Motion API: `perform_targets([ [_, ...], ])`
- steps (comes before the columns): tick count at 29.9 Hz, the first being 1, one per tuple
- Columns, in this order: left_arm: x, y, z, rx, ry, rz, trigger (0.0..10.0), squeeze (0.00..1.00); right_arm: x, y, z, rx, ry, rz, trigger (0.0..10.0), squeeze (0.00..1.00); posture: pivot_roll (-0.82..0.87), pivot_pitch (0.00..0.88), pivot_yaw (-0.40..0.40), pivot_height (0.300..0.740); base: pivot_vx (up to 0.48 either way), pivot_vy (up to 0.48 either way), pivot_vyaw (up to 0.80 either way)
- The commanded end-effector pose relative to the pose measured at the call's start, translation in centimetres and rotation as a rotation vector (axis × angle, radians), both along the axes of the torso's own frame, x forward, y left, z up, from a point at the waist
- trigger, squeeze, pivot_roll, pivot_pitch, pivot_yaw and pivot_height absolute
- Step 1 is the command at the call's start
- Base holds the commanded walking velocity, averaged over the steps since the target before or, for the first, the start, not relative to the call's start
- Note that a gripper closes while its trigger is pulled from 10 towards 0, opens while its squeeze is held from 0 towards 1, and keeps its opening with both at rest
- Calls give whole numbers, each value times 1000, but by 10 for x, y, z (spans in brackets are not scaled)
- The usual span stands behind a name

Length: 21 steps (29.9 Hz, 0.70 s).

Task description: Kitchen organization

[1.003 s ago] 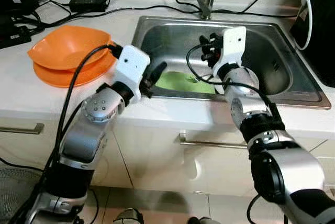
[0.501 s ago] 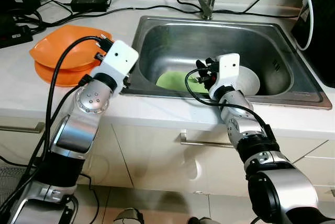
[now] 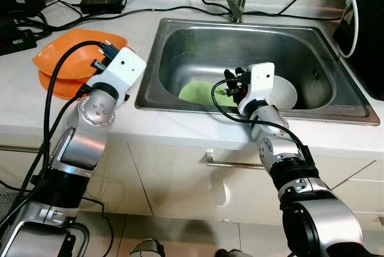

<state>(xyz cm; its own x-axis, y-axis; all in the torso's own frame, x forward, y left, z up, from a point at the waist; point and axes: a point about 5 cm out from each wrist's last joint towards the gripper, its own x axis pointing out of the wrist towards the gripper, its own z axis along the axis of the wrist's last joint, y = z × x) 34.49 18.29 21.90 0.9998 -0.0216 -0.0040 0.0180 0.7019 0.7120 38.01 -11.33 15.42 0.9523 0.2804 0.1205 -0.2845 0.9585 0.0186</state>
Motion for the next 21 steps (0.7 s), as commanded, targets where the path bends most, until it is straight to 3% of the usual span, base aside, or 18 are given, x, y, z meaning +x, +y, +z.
perform_targets([
  [1, 2, 6, 6, 12, -18, 41, 10000, 0, -2, 0, -4, 11, 19, -2, 10000, 0, 117, 92, -15, 740, 0, 0, 0],
  [21, 2, 30, -3, 66, 49, 188, 10000, 0, -2, -1, -3, 12, 24, -8, 10000, 0, 110, 92, -16, 740, 0, 0, 0],
])
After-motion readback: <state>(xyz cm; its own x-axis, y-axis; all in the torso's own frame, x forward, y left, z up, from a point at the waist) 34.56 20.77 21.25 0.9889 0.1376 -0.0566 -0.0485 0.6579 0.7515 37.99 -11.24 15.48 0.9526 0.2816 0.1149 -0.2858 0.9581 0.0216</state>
